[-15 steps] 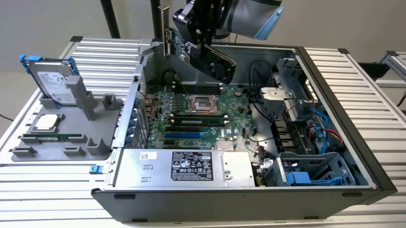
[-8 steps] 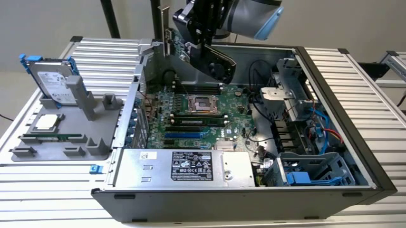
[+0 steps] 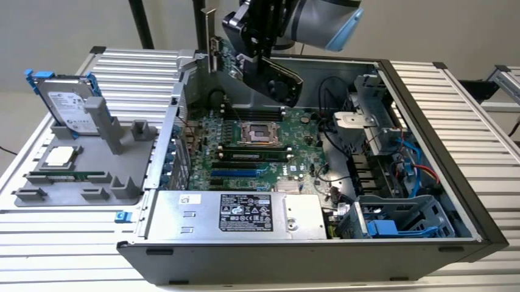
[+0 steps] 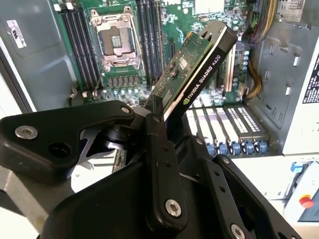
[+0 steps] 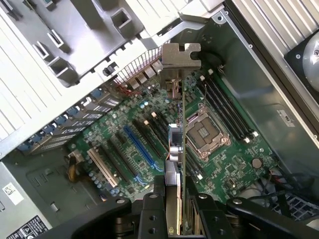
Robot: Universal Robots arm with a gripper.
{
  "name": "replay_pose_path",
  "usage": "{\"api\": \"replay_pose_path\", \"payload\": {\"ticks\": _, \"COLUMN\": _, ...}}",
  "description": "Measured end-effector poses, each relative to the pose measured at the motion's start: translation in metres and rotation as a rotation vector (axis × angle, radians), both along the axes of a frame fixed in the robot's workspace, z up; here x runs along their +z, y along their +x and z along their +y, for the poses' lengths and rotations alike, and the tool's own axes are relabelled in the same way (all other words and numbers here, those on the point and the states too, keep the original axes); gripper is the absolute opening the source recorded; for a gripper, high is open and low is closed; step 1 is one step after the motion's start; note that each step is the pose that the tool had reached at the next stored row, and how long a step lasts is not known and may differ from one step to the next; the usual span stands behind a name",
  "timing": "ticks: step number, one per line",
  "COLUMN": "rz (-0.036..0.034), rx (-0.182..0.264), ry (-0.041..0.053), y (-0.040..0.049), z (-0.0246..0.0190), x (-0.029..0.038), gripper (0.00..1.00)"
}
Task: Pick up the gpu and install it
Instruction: 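Insert the gpu into the slot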
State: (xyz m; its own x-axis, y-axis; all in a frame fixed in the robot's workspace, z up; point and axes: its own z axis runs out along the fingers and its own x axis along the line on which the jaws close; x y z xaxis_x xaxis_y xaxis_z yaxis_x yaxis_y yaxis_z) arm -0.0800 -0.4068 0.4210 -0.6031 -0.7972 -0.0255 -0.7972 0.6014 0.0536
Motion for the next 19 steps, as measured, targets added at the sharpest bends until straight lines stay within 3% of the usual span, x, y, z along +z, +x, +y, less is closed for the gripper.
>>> {"api": "replay_pose_path", "payload": {"ticks": 19, "rz": 0.0, "rx": 0.158, "ry": 0.0, "y": 0.0, "z": 0.0, "x": 0.0, "gripper": 0.0}}
